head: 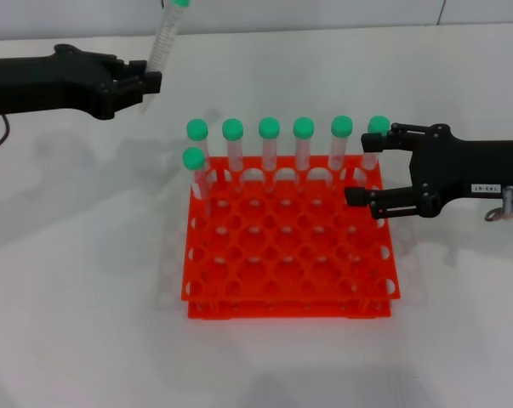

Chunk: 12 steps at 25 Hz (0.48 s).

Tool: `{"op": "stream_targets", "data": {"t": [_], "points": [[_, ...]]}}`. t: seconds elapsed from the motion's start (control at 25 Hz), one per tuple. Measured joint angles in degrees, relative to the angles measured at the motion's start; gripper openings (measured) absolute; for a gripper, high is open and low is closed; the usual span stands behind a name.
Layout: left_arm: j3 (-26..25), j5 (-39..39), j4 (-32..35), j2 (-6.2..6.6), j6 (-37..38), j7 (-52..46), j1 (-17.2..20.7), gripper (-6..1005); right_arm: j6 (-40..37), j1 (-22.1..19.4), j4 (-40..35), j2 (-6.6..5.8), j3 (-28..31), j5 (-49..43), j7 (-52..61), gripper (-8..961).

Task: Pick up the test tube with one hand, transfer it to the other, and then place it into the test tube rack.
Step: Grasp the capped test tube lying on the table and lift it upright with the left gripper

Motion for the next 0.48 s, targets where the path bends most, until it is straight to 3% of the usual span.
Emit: {"op": "stream_targets", "data": {"t": [0.48], "points": [[0.9,-7.1,-5.1,-0.03,-3.1,8.9,-0.5,193,-0.5,1.5,-0.4,0.00,0.0,0.1,-0.4,857]]}}
